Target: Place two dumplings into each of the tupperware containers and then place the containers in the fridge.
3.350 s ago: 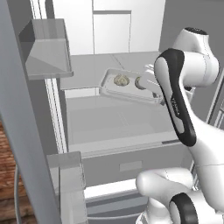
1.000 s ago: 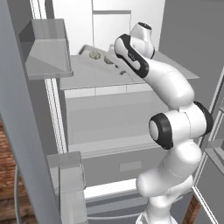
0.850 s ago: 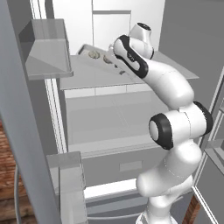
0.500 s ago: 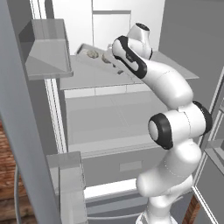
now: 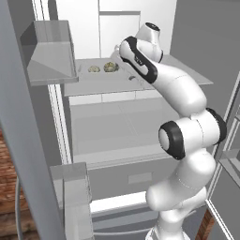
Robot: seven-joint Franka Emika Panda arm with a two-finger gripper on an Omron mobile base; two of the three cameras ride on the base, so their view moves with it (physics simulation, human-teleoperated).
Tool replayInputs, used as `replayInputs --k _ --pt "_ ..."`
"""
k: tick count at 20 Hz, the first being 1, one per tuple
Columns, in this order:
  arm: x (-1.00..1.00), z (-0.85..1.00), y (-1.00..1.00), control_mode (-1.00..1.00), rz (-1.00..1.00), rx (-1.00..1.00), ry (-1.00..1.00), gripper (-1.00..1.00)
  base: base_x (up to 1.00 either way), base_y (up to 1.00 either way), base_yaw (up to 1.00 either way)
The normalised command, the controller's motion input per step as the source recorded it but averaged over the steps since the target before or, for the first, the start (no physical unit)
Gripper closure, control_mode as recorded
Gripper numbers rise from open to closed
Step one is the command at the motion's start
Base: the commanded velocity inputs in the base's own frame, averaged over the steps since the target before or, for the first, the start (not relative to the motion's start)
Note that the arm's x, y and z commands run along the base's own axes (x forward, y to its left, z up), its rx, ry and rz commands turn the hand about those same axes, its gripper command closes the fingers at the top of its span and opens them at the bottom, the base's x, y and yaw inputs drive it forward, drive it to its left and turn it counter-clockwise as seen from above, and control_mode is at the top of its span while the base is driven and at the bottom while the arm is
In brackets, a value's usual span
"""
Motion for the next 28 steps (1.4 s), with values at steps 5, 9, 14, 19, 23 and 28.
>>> replayInputs --k 5,9,14,19,23,28 --pt "-0.02 0.40 -0.08 -1.00 0.00 0.00 -0.05 -1.00 0.00 0.00 0.00" --pt "-0.53 0.23 -0.44 -1.00 0.00 0.00 -0.05 -1.00 0.00 0.00 0.00" --pt "-1.00 0.00 -0.46 -1.00 0.00 -0.02 -0.10 -1.00 0.00 0.00 0.00" --pt "-1.00 -0.07 -0.19 -1.00 0.00 -0.09 -0.02 -1.00 0.00 0.00 0.00" --pt "-1.00 -0.13 -0.07 -1.00 0.03 -0.15 0.02 -1.00 0.00 0.00 0.00" --pt "-1.00 -0.18 -0.07 -1.00 0.07 -0.12 0.14 -1.00 0.00 0.00 0.00"
